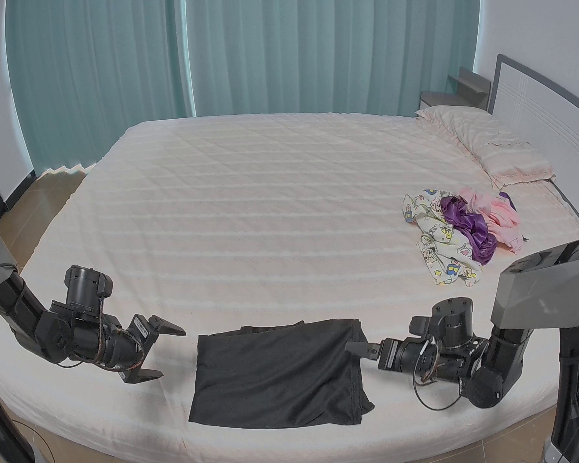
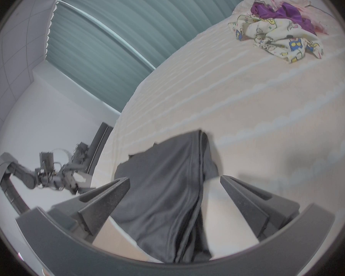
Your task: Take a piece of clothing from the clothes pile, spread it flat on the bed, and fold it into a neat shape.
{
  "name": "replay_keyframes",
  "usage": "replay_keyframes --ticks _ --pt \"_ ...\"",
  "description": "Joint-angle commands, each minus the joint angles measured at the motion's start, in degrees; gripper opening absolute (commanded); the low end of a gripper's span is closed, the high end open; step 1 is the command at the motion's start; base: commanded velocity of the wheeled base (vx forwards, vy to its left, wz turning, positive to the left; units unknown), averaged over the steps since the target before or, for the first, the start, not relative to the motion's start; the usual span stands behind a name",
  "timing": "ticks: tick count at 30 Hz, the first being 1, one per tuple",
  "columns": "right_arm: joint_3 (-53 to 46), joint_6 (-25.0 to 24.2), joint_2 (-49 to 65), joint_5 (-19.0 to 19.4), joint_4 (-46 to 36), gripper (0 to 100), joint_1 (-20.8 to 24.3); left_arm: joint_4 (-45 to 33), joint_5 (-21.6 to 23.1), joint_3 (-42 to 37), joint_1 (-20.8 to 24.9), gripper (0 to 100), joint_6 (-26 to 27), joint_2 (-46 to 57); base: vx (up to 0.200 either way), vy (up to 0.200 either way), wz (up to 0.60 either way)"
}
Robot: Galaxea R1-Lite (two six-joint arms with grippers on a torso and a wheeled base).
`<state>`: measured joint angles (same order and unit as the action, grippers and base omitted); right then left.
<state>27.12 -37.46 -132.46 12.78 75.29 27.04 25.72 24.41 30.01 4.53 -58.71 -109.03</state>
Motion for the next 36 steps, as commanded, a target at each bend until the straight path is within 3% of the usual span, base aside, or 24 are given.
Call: replay_keyframes --ticks 1,10,36 --pt "-6.7 -0.2 1.1 1.3 3.5 100 4.6 0.0 -0.1 -0.1 0.3 100 0.0 0.0 -0.2 0.0 0.0" --pt "-5.9 0.3 -2.6 0.7 5.1 100 9.3 0.0 -0.1 -0.5 0.3 100 0.2 0.0 -0.044 0.0 0.0" --pt "-5.1 2.0 -3.8 -0.8 2.1 100 10.7 0.0 -0.1 -0.4 0.3 100 0.3 0.0 0.0 0.0 0.0"
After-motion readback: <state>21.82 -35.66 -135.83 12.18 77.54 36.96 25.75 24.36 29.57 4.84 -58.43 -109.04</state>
